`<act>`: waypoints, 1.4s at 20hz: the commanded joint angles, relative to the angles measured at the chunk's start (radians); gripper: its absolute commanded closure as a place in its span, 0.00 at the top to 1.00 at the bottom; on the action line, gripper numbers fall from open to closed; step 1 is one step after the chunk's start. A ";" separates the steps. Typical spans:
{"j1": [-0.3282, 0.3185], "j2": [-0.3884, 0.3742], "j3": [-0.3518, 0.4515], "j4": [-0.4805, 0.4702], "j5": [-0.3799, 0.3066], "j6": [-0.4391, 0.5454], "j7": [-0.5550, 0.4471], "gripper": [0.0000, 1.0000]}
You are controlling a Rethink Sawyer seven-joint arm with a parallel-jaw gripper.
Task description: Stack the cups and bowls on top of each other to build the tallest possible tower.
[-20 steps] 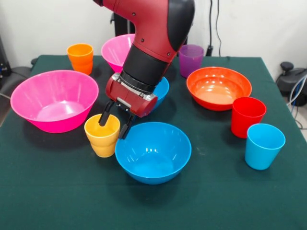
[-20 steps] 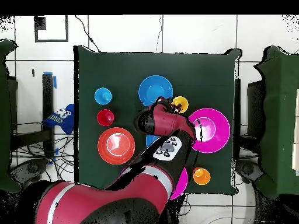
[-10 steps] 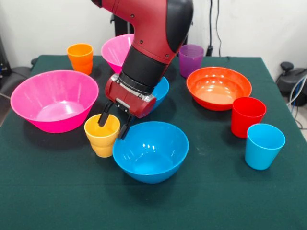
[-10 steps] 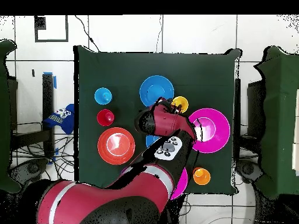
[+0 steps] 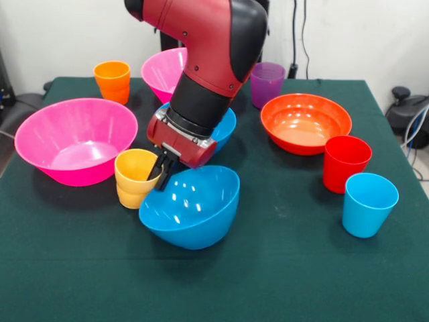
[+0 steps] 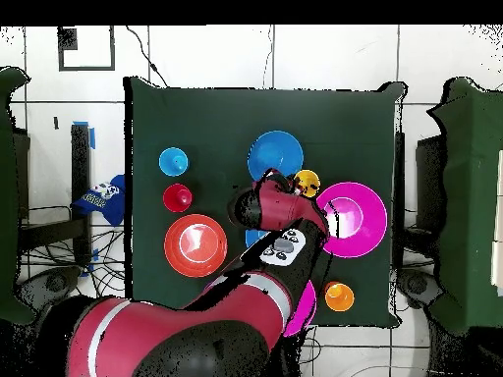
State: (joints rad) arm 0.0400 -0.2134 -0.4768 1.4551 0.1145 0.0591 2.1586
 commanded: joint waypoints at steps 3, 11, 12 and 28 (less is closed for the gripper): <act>0.002 -0.012 0.136 -0.007 -0.025 0.080 0.060 0.00; 0.020 -0.079 0.120 -0.005 -0.036 0.162 0.027 0.00; 0.023 -0.085 0.116 -0.007 -0.036 0.171 0.025 0.00; 0.112 -0.124 0.019 -0.108 -0.050 0.418 -0.005 0.00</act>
State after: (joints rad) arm 0.1134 -0.3355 -0.5108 1.4409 0.1140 0.2614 2.1586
